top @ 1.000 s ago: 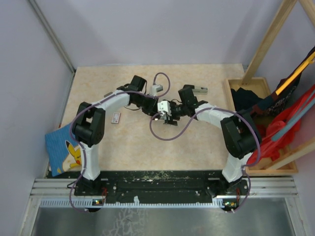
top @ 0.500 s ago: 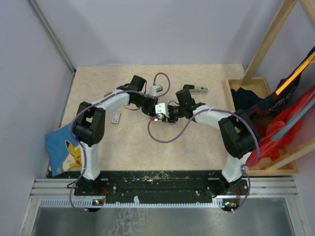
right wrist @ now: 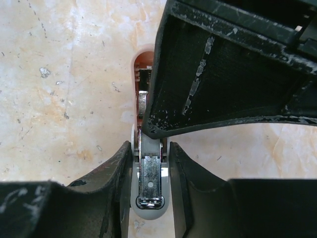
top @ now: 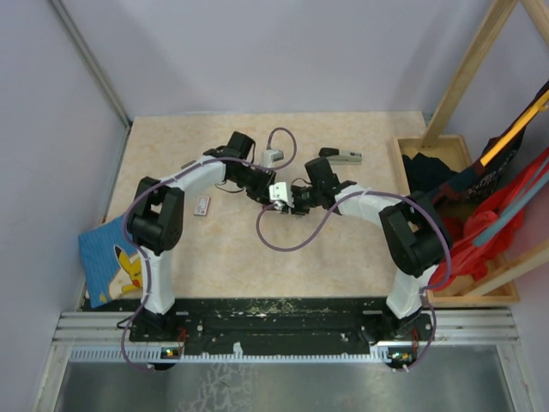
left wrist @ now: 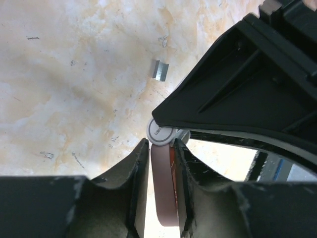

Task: Unload the staples from the stapler
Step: Place the stapler at the center of the board.

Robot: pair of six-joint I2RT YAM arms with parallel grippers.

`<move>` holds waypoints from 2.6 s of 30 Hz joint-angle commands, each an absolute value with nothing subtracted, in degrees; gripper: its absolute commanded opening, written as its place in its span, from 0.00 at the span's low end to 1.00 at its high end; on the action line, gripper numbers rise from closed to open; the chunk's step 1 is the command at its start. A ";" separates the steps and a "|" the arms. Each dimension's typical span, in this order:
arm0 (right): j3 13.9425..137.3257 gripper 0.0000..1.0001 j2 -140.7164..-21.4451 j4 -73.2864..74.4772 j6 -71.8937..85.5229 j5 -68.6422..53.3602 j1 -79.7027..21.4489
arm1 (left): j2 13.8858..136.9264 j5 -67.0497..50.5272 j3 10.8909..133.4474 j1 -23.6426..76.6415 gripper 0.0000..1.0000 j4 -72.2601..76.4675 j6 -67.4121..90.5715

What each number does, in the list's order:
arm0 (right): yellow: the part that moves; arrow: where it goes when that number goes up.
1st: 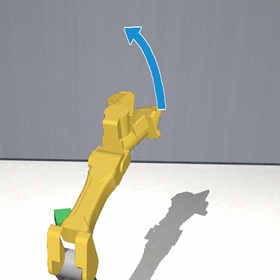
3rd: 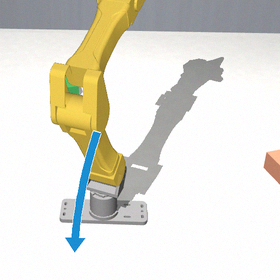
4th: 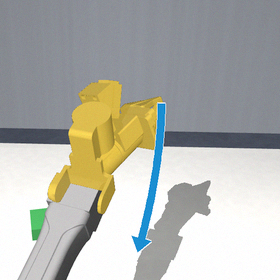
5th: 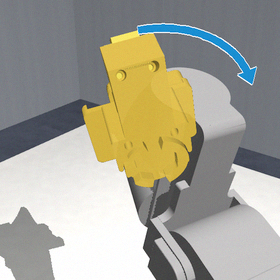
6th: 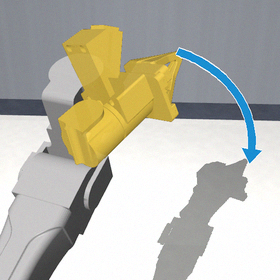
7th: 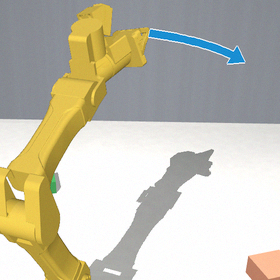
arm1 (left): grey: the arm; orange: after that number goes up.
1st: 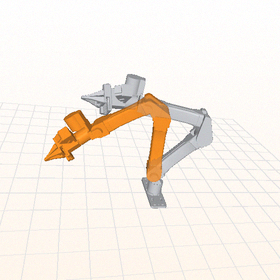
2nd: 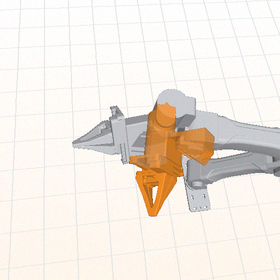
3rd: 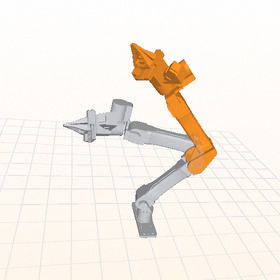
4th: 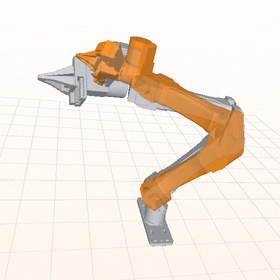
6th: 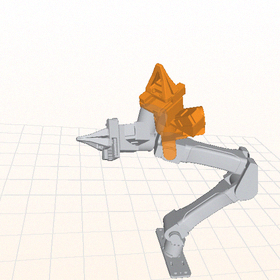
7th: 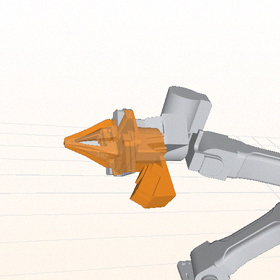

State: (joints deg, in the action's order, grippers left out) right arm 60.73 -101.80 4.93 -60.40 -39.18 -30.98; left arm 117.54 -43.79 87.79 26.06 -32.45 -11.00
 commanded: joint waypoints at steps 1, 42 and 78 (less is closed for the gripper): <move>61.86 0.14 -101.79 2.09 -59.26 -40.56 -31.82 | 117.30 -46.00 91.04 24.89 0.40 -33.73 -12.48; 127.37 0.20 -149.81 0.91 -35.85 -45.32 -30.86 | 89.46 -53.57 69.86 -10.32 0.99 -39.30 -29.39; 136.98 0.50 -156.93 -2.44 -38.61 -49.52 -30.63 | 89.48 -56.03 67.88 -12.24 0.99 -38.59 -29.84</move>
